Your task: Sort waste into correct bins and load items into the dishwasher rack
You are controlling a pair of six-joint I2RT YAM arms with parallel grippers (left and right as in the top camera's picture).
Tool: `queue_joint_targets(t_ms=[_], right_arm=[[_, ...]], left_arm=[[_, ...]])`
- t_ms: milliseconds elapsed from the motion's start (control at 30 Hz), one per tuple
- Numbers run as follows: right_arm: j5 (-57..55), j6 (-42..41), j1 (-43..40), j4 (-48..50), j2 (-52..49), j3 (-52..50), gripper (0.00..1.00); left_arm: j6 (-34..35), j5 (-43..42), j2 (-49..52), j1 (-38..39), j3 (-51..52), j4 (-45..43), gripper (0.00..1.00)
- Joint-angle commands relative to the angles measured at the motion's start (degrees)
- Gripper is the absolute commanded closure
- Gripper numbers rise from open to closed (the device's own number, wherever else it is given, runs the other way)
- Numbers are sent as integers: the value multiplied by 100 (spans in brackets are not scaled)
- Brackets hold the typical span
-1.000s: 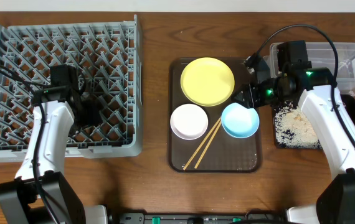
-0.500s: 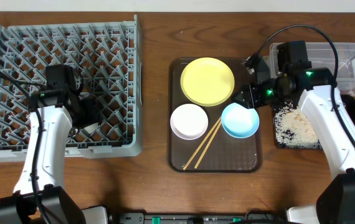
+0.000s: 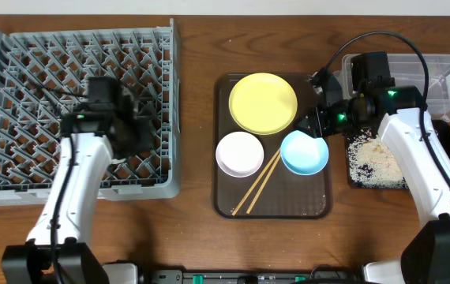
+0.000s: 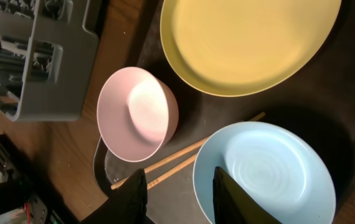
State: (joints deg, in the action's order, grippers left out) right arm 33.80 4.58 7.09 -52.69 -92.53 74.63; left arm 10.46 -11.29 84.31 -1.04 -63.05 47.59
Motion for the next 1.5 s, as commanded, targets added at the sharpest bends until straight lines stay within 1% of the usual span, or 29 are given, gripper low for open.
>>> queue_joint_targets(t_ms=[0, 200, 300, 333, 400, 867, 1033, 1333, 1400, 1467], right_arm=[[26, -24, 0, -7, -17, 33, 67], [24, -24, 0, -7, -17, 33, 67], [24, -24, 0, -7, -17, 33, 67], [26, -24, 0, -7, -17, 33, 67], [24, -24, 0, -7, -17, 33, 67], [24, -24, -2, -17, -17, 33, 67], [22, -24, -4, -48, -17, 33, 67], [24, -24, -4, -66, -17, 33, 67], [22, -24, -7, -68, -17, 33, 67], [20, -24, -4, -63, -17, 33, 66]], left_arm=[[-9, 111, -20, 195, -52, 107, 55], [229, 184, 13, 308, 4, 175, 57], [254, 125, 63, 398, 63, 286, 63], [289, 120, 74, 439, 98, 323, 69], [317, 122, 103, 551, 192, 415, 72], [452, 122, 111, 1495, 551, 896, 72], [487, 122, 111, 1613, 551, 1132, 72], [487, 120, 111, 1628, 551, 1189, 71], [487, 122, 111, 1628, 551, 1178, 61], [485, 125, 109, 1628, 551, 1141, 53]])
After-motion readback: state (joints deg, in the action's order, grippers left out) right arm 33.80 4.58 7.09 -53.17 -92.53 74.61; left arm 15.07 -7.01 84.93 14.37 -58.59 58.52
